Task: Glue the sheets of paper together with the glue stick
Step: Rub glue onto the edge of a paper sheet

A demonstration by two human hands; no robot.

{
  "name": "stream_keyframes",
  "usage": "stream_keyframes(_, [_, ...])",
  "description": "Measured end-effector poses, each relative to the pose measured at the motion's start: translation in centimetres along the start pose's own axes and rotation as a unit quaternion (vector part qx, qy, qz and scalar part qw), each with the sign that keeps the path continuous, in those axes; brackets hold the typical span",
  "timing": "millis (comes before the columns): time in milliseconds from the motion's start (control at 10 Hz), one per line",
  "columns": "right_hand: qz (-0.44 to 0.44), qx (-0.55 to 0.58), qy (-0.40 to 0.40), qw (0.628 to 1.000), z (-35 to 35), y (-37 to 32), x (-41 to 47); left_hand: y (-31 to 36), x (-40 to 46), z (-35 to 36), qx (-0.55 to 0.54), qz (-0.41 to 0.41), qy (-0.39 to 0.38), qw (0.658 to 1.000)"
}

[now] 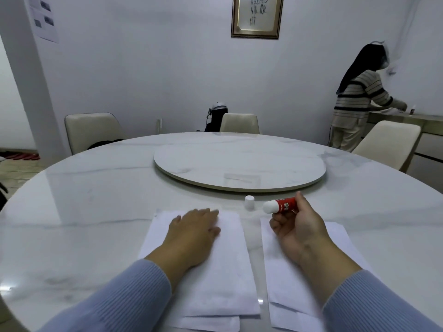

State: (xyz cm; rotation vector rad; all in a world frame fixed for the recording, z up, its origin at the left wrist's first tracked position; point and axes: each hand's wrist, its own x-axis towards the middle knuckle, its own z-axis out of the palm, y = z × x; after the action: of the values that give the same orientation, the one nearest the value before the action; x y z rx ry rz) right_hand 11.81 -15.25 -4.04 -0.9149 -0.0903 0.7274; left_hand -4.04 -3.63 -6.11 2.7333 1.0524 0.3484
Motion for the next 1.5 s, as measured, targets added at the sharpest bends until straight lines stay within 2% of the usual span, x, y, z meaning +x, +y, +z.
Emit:
stream_keyframes(100, [-0.017,-0.032,-0.016,0.999,0.3,0.2,-0.3,0.7,0.0,0.3,0.017,-0.024,-0.089,0.996])
stream_keyframes(200, [-0.088,-0.115,-0.054,0.988,0.8,0.3,-0.6,0.9,-0.2,0.7,0.02,-0.032,-0.08,0.996])
stream_keyframes(300, [-0.178,-0.261,-0.095,0.944,2.0,0.1,-0.7,0.4,-0.5,0.8,0.026,-0.035,-0.07,0.997])
stream_keyframes(400, [-0.219,-0.409,-0.123,0.877,3.6,0.4,-0.2,0.1,-0.6,0.6,0.044,-0.017,-0.062,0.997])
stream_keyframes(500, [-0.226,-0.505,-0.152,0.819,4.7,1.4,0.5,0.0,-0.5,0.6,0.042,0.006,-0.073,0.996])
stream_keyframes(600, [-0.223,-0.542,-0.159,0.795,5.1,2.3,1.3,-0.1,-0.4,0.6,0.038,0.0,-0.091,0.995])
stream_keyframes(700, [-0.207,-0.556,-0.17,0.787,4.9,2.8,1.6,0.0,-0.5,0.6,0.036,-0.005,-0.098,0.995])
stream_keyframes(900, [-0.225,-0.595,-0.192,0.747,4.2,2.3,0.3,0.0,-0.3,0.4,0.039,-0.01,-0.119,0.992])
stream_keyframes(1000, [-0.218,-0.589,-0.208,0.75,3.1,1.6,-1.8,0.0,-0.1,0.3,0.045,-0.01,-0.129,0.991])
stream_keyframes(1100, [-0.232,-0.596,-0.225,0.735,1.6,1.1,-4.5,0.1,-0.1,0.2,0.047,-0.011,-0.135,0.99])
stream_keyframes(1300, [-0.204,-0.573,-0.307,0.732,-1.0,-0.1,-8.0,0.0,-0.2,0.2,0.047,-0.01,-0.135,0.99])
stream_keyframes(1400, [-0.165,-0.445,-0.319,0.821,-1.6,-0.2,-7.4,0.1,-0.3,0.1,0.059,-0.007,-0.148,0.987])
stream_keyframes(1500, [-0.17,-0.243,-0.216,0.93,-2.0,-1.0,-5.8,0.1,-0.1,-1.4,0.075,0.028,-0.206,0.975])
